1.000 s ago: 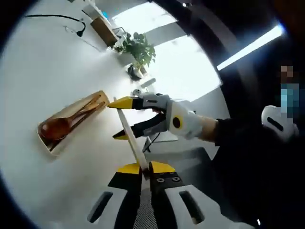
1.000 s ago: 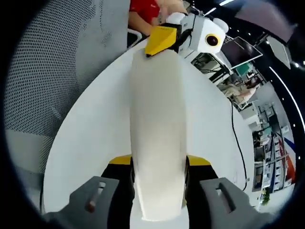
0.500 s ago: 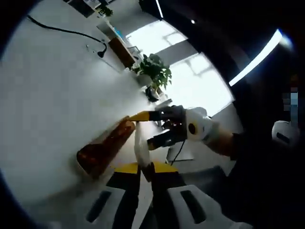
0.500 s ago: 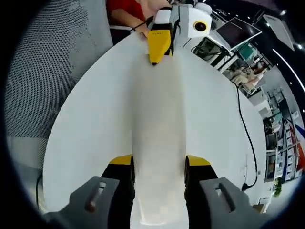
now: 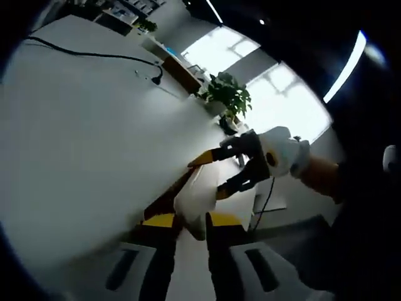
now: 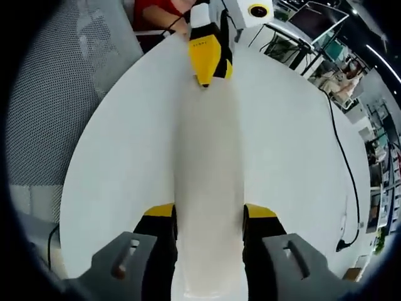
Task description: Arrange the utensils inside the cutlery case until each visible utensil rests in its matching compartment.
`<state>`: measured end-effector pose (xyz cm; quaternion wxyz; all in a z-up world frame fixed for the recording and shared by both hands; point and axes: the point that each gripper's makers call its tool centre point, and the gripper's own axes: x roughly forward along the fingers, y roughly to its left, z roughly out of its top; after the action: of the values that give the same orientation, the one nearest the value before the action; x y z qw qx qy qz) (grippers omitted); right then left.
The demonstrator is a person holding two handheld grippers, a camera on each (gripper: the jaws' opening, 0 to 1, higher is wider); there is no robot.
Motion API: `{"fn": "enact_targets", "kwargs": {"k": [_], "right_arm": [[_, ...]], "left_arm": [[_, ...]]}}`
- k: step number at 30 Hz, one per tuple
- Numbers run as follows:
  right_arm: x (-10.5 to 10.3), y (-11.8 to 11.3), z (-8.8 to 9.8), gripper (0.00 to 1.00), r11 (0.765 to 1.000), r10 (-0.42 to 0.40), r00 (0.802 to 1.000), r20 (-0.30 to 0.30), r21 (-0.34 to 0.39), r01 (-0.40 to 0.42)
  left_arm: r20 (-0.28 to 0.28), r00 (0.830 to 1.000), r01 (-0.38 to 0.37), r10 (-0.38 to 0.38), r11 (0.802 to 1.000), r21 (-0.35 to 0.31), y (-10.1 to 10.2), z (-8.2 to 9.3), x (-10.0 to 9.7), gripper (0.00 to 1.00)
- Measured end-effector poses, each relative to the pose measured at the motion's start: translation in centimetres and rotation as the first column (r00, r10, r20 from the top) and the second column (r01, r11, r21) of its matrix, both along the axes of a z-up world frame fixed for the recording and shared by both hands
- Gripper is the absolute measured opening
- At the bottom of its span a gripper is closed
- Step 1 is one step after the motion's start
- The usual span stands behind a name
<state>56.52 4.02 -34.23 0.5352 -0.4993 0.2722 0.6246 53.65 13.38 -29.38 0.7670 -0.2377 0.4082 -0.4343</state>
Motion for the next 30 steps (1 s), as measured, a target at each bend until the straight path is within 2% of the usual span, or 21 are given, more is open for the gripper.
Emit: {"fn": "enact_targets", "kwargs": {"k": [2,4,6,10,12,16,30], "right_arm": [[-0.1,0.0,-0.2,0.39,1.000,-0.001,1.000,-0.013,0.000,0.001],[-0.2,-0.1,-0.6,0.39,1.000,0.002,1.000,-0.019,-0.008,-0.002],[-0.2,-0.1,-0.8,0.39,1.000,0.003,1.000,-0.017,-0.010,-0.003],[-0.1,0.1,-0.9,0.39,1.000,-0.009,0.999,-0.032,-0.001,0.009],[0.0,0.4,-0.8,0.39,1.000,-0.011,0.999,-0.037,0.006,0.011],[0.3,0.9,-0.8,0.39,0.999,-0.035,0.998,-0.053,0.018,0.036],[0.3,1.2,-1.1,0.40,1.000,-0.021,0.999,-0.042,-0.022,0.021]], "left_arm": [[0.046,0.999,0.022,-0.024,0.998,0.055,0.4,-0.1,-0.1,0.30],[0.074,0.996,0.038,-0.047,0.992,0.116,1.1,-0.3,-0.4,0.33],[0.127,0.989,0.046,-0.072,0.979,0.199,2.0,-0.8,-0.4,0.35],[0.140,0.981,0.083,-0.132,0.948,0.307,2.8,-2.1,-1.1,0.38],[0.123,0.979,0.112,-0.164,0.930,0.349,2.9,-3.0,-1.6,0.38],[0.108,0.973,0.153,-0.204,0.920,0.362,1.9,-3.9,-2.2,0.37],[0.110,0.963,0.191,-0.246,0.911,0.366,1.0,-4.1,-2.5,0.35]]}}
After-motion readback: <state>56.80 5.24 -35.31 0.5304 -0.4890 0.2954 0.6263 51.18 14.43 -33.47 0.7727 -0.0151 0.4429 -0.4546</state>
